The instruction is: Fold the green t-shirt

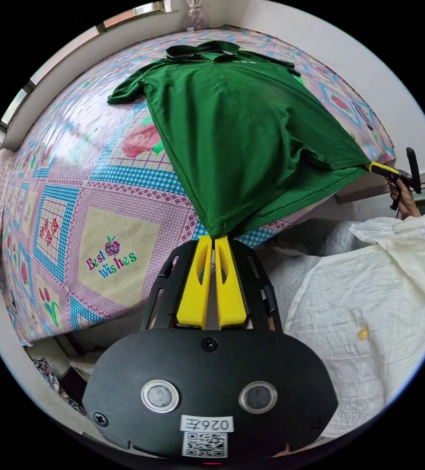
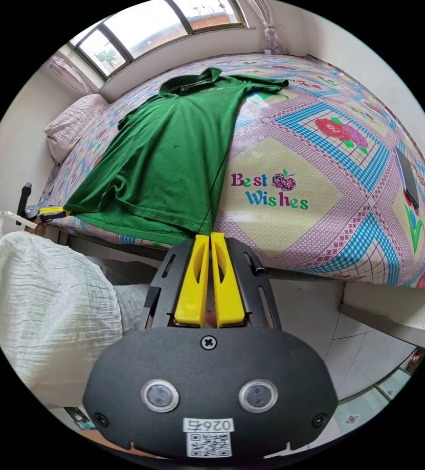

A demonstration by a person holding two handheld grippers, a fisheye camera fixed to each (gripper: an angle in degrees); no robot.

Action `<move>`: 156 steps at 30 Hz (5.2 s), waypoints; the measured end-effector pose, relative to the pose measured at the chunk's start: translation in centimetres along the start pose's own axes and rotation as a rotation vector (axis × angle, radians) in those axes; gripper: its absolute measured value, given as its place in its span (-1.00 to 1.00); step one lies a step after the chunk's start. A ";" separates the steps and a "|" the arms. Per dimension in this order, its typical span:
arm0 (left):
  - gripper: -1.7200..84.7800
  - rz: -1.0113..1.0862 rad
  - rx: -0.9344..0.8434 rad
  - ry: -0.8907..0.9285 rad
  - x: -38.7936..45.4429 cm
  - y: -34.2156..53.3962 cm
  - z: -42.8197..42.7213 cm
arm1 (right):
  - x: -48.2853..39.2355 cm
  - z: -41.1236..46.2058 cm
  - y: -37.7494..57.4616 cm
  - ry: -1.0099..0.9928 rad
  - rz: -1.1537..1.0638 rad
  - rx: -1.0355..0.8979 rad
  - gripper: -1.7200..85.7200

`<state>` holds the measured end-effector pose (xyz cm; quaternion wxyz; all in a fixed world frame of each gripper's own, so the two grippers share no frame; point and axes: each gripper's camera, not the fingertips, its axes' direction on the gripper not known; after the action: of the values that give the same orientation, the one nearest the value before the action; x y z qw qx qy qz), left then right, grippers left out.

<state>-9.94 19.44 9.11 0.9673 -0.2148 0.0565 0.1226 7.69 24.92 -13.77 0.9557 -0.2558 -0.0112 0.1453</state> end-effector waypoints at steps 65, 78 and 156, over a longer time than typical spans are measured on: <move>-0.98 -0.424 0.159 0.634 -19.7 21.6 22.2 | 20.4 -5.9 12.6 -0.494 0.319 0.138 -0.89; -0.98 -0.353 0.194 0.876 -22.6 23.2 23.3 | 21.9 -9.0 11.9 -0.443 0.295 0.189 -0.89; -0.98 0.035 0.112 -0.028 -12.2 -64.4 1.8 | 8.2 27.1 -67.3 0.106 -0.106 0.037 -0.98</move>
<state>-4.75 -38.89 38.60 0.9762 -0.1575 0.0533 0.1394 31.27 -15.19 42.45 0.9659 -0.2444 0.0284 0.0808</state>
